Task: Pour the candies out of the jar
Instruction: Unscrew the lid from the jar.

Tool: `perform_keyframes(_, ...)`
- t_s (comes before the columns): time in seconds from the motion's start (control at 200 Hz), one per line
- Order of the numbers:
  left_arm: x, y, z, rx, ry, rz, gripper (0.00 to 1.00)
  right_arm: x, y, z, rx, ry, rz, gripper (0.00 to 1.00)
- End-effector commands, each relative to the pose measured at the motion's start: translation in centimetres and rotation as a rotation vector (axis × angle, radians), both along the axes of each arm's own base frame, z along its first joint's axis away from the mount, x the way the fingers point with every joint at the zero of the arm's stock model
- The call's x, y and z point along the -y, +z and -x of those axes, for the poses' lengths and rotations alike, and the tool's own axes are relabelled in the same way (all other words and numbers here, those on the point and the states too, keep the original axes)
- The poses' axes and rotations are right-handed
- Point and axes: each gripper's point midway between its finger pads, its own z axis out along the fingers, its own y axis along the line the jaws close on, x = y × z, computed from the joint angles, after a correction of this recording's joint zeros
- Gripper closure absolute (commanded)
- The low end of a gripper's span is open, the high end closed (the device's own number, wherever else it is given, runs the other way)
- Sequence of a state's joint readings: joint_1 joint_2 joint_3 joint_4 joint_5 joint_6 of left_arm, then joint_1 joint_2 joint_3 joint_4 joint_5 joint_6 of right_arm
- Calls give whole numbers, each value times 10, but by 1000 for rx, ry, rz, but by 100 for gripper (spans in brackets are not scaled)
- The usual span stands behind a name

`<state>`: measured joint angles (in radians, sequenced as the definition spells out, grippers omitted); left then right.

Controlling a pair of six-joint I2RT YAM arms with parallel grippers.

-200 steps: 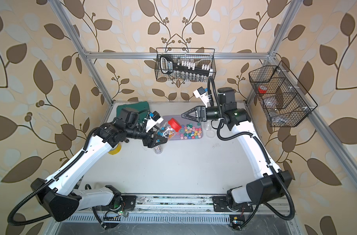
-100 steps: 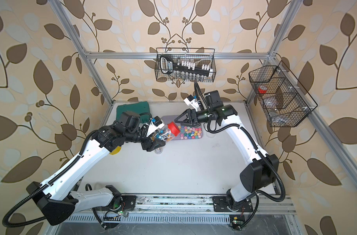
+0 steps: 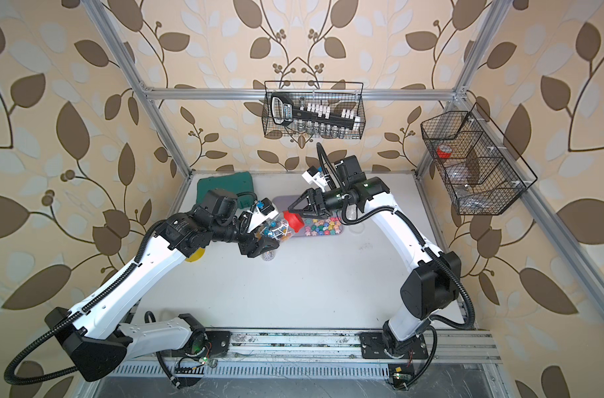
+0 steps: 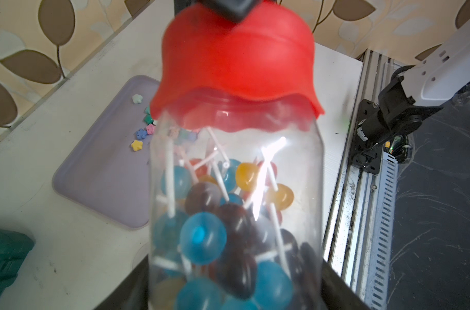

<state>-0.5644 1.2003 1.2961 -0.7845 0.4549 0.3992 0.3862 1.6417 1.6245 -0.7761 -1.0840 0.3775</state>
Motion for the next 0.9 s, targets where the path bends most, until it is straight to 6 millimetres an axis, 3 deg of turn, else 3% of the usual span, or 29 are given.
perform_keyframes(0.0,5,12,-5,73,-19,21,33,-4,2,2,-8,16,0,19)
perform_keyframes(0.29,5,9,-13,82,4,6,34,-3,4,7,-10,22,-4,26)
perform_keyframes(0.6,8,14,-13,85,3,32,34,-3,-3,12,-20,30,3,19)
perform_keyframes(0.895,6,18,-17,114,20,29,34,-4,-4,16,-23,37,4,27)
